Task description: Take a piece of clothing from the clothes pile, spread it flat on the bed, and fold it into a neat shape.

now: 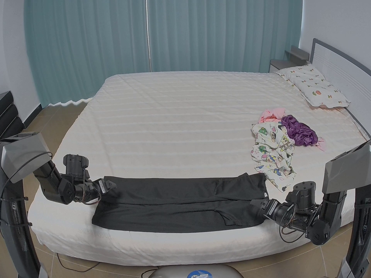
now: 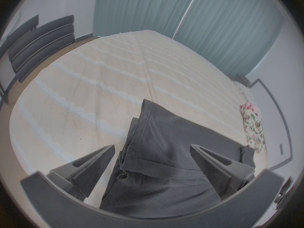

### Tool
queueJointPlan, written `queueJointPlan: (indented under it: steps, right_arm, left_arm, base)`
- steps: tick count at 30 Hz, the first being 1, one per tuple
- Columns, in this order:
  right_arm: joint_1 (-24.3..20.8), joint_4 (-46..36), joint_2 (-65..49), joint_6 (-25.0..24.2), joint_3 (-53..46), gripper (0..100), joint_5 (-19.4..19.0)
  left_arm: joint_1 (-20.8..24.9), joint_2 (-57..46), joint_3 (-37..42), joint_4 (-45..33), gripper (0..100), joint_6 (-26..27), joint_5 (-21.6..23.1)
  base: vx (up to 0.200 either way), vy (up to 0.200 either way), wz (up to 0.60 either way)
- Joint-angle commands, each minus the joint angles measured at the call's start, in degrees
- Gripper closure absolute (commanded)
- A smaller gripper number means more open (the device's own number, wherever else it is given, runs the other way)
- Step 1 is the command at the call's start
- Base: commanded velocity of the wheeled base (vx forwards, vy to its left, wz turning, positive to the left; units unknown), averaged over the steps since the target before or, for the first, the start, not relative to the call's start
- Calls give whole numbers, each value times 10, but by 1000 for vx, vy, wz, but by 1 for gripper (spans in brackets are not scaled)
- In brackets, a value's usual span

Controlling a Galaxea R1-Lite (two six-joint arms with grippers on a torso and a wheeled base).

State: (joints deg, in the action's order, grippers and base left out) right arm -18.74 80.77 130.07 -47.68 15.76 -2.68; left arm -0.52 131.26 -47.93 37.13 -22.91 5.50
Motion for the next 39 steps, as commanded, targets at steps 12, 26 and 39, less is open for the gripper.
queueJointPlan:
  steps: [12, 26, 39]
  right_arm:
    - [0, 1, 1, -1, -6, 0, 0]
    - [-1, 16, 5, 0, -12, 0, 0]
    - [-1, 16, 6, 0, -12, 0, 0]
  left_arm:
    - [-16, 28, -9, -3, 0, 43, 48]
    - [2, 59, -27, -6, 0, 81, 44]
    - [4, 66, -27, -3, 100, 81, 44]
  base:
    - [0, 0, 0]
    - [0, 0, 0]
    - [0, 0, 0]
